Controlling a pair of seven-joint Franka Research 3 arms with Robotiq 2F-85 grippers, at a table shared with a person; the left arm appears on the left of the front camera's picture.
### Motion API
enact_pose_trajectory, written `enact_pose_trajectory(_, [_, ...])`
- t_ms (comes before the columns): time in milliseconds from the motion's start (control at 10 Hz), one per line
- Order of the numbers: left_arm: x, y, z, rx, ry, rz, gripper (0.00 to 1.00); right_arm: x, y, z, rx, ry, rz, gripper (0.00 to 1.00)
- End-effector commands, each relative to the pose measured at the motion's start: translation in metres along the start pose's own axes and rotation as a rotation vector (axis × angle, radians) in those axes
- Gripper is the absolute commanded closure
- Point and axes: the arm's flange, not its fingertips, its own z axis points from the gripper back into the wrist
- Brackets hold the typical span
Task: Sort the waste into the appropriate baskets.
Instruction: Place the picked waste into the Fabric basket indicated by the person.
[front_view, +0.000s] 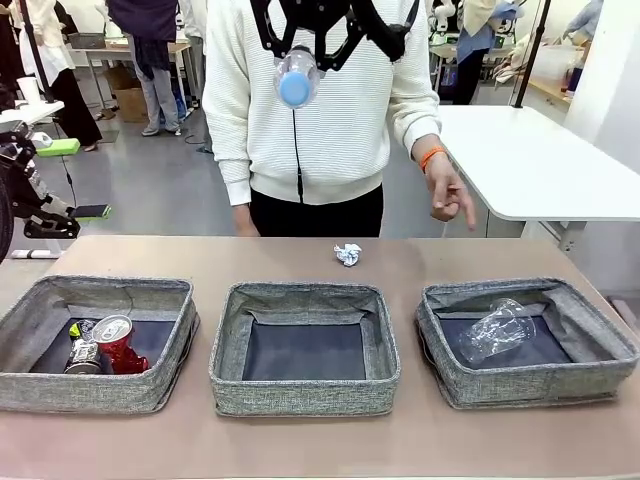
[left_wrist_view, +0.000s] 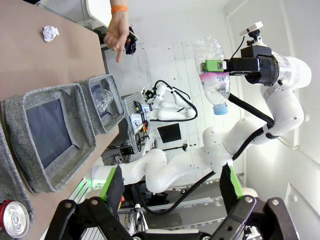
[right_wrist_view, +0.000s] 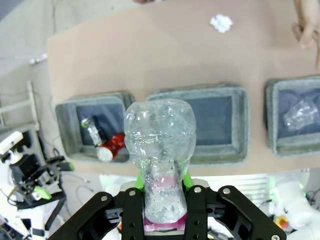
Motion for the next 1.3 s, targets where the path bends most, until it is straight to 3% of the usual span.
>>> enact_pose_trajectory(0, [-0.002,-0.003,-0.001,-0.015,-0.004,-0.006,0.0,-0.001,0.0,0.002,0.014,0.019,-0.004,0.74])
enact_pose_trajectory(700, [-0.002,-0.003,-0.001,-0.015,-0.004,-0.006,0.0,0.0,0.0,0.0,0.0,0.0,0.0,0.74])
enact_pose_trajectory(800, [-0.002,-0.003,-0.001,-0.015,-0.004,-0.006,0.0,0.0,-0.025,-0.006,-0.004,0.048,0.115,0.74])
enact_pose_trajectory(900, [-0.002,-0.003,-0.001,-0.015,-0.004,-0.006,0.0,0.002,-0.074,-0.018,-0.007,0.086,0.187,0.74])
enact_pose_trajectory(1200, [-0.002,-0.003,-0.001,-0.015,-0.004,-0.006,0.0,-0.016,-0.239,-0.045,-0.025,0.132,0.037,0.74])
